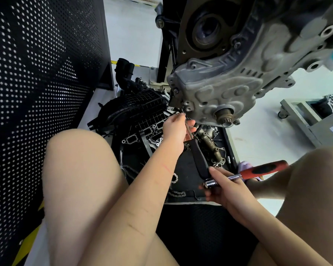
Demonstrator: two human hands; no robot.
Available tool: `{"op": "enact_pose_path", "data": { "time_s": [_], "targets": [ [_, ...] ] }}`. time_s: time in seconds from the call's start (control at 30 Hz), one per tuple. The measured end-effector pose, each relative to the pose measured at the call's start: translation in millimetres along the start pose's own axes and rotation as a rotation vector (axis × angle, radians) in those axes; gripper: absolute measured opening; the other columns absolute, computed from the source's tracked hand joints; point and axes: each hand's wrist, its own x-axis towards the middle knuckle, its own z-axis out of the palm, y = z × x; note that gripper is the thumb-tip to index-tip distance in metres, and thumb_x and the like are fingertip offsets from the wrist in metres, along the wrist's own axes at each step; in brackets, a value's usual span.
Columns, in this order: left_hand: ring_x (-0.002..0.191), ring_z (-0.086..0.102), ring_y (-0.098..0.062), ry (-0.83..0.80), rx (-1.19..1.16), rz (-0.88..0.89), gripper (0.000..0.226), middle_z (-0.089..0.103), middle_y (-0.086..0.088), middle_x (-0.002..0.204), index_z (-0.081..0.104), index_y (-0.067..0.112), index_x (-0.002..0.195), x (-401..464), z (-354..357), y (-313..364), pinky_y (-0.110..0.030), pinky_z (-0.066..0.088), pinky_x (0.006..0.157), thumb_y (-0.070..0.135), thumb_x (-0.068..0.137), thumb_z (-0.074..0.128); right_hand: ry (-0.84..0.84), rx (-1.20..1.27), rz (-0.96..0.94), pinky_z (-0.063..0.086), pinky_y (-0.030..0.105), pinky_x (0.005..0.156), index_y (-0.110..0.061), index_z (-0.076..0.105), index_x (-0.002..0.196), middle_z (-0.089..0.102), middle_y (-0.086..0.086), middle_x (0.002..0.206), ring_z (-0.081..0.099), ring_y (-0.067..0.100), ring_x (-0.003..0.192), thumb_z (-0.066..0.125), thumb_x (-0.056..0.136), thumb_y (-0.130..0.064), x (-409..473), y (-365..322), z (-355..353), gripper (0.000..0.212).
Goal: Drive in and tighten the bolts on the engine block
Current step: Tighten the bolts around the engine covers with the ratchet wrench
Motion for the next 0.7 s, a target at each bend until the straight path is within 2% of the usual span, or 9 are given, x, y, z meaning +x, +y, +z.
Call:
{"op": "enact_pose_path", "data": {
  "time_s": [0.1, 0.27, 0.4, 0.6, 0.7],
  "targets": [
    [0.03, 0.05, 0.0, 0.0, 0.051, -0.021, 0.022, 0.056, 0.001, 0.065, 0.047, 0.02, 0.078, 5.8, 5.7, 2.5, -0.021, 0.038, 0.05, 0.016, 0.099, 0.041, 0.015, -0.002, -0.002, 0.046, 0.022, 0.043, -0.009, 0.057, 0.092, 0.062, 0.009, 0.056, 0.052, 0.012, 0.042, 0.049, 0.094, -0.018, 2.2, -2.4, 0.6, 0.012],
    [0.034, 0.049, -0.001, 0.068, 0.111, 0.013, 0.029, 0.049, 0.002, 0.063, 0.048, 0.019, 0.069, 16.9, 7.8, 1.6, -0.018, 0.038, 0.041, 0.013, 0.097, 0.044, 0.033, 0.006, -0.009, 0.045, 0.023, 0.042, -0.011, 0.057, 0.085, 0.061, 0.007, 0.054, 0.05, 0.013, 0.042, 0.05, 0.094, -0.018, 6.6, -5.5, 7.7, 0.014],
    [0.026, 0.044, 0.002, 0.059, 0.07, 0.005, 0.03, 0.05, 0.001, 0.065, 0.047, 0.017, 0.069, 19.2, 6.6, 2.4, -0.011, 0.033, 0.033, 0.01, 0.098, 0.043, 0.037, 0.012, -0.009, 0.045, 0.022, 0.041, -0.009, 0.059, 0.083, 0.061, 0.008, 0.055, 0.05, 0.013, 0.042, 0.051, 0.094, -0.018, 8.3, -5.1, 11.1, 0.016],
    [0.027, 0.042, 0.002, 0.033, 0.099, 0.058, 0.032, 0.049, 0.0, 0.064, 0.05, 0.023, 0.07, 18.8, 7.9, 0.6, -0.012, 0.033, 0.036, 0.006, 0.096, 0.043, 0.029, 0.028, -0.007, 0.046, 0.022, 0.043, -0.012, 0.06, 0.077, 0.062, 0.008, 0.056, 0.051, 0.014, 0.043, 0.051, 0.093, -0.018, 6.2, -3.9, 12.6, 0.02],
    [0.036, 0.045, -0.003, 0.023, 0.147, 0.069, 0.032, 0.048, 0.001, 0.064, 0.05, 0.024, 0.07, 19.2, 8.0, 0.2, -0.015, 0.032, 0.039, 0.006, 0.095, 0.043, 0.028, 0.016, -0.003, 0.046, 0.022, 0.043, -0.011, 0.062, 0.08, 0.062, 0.008, 0.057, 0.051, 0.014, 0.043, 0.051, 0.093, -0.019, 6.0, -4.5, 12.8, 0.019]
  ]
}}
